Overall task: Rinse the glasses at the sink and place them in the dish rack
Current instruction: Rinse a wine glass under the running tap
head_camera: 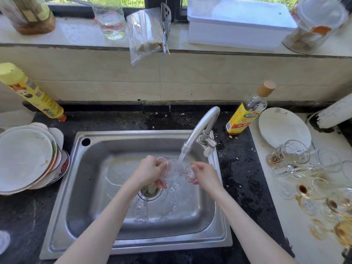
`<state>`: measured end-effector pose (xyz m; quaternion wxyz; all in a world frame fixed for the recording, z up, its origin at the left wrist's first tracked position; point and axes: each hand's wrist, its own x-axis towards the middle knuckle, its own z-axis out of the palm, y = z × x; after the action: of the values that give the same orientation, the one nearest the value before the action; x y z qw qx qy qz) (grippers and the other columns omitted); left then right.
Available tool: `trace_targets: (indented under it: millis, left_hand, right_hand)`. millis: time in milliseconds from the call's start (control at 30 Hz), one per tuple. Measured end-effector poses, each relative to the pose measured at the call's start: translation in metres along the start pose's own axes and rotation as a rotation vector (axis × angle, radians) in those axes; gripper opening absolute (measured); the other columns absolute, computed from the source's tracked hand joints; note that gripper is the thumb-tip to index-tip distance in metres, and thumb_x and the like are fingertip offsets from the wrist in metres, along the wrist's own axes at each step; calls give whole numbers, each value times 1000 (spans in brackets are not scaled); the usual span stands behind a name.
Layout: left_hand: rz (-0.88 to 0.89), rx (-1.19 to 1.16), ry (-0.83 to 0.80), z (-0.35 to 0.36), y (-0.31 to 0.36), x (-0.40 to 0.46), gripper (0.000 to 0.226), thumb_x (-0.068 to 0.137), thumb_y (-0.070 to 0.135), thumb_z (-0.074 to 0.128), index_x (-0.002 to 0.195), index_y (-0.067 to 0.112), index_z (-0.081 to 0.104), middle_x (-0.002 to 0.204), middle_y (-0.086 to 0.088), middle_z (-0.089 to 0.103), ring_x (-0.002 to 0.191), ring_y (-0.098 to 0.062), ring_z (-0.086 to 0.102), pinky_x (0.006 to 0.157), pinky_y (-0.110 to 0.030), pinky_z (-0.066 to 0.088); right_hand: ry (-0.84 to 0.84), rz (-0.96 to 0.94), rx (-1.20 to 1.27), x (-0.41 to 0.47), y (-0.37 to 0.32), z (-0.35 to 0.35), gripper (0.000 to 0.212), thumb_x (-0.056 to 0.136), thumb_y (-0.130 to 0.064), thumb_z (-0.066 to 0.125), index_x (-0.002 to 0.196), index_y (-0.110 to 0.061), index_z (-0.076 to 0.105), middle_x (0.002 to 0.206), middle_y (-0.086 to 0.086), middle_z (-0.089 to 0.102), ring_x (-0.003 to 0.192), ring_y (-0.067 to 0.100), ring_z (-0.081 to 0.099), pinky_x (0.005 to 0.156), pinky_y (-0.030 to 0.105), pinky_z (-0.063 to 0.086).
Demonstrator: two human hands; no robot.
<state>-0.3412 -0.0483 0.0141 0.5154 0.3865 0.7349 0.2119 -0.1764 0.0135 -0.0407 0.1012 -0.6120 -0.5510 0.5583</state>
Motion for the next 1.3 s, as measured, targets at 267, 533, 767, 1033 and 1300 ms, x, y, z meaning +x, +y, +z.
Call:
trace_targets:
  millis: [267, 533, 767, 1033, 1300]
  left_hand:
    - [-239, -722, -332, 1, -9, 8, 33, 90, -15, 34, 107, -3, 60, 81, -17, 70, 85, -25, 67, 51, -16, 52]
    - [-239, -425, -57, 20, -7, 12, 13, 93, 2, 49, 92, -6, 59, 57, -12, 64, 33, -10, 50, 33, -16, 35]
    - [-158, -299, -36, 20, -8, 17, 17, 89, -11, 42, 92, -13, 59, 65, -16, 61, 36, -9, 54, 38, -18, 44]
    - [124, 170, 126, 15, -5, 21, 24, 84, -5, 45, 64, 0, 57, 47, -4, 60, 56, -17, 67, 39, -19, 43]
    - [-23, -39, -121, 19, -17, 21, 33, 98, 6, 37, 68, 2, 52, 41, -1, 58, 31, -8, 47, 37, -19, 37]
  right_hand:
    - [-101, -596, -555, -19, 6, 3, 44, 88, -24, 43, 131, -16, 49, 135, -7, 45, 136, 9, 29, 119, 31, -5]
    - [-141, -621, -634, -26, -7, -10, 61, 81, -54, 41, 131, -19, 46, 94, -20, 42, 97, -3, 40, 119, 34, -1]
    - [-178, -605, -708, -26, -11, -14, 83, 75, -78, 19, 130, -22, 45, 101, -12, 52, 93, 5, 44, 99, 27, 26]
    - [-247, -371, -701, -27, -23, -13, 52, 100, -46, 14, 121, -19, 53, 112, 10, 64, 109, 32, 56, 93, 40, 42]
    - [-276, -366, -527, -34, -17, -4, 50, 97, -52, 27, 138, -24, 31, 139, -2, 46, 127, 20, 46, 100, 34, 32]
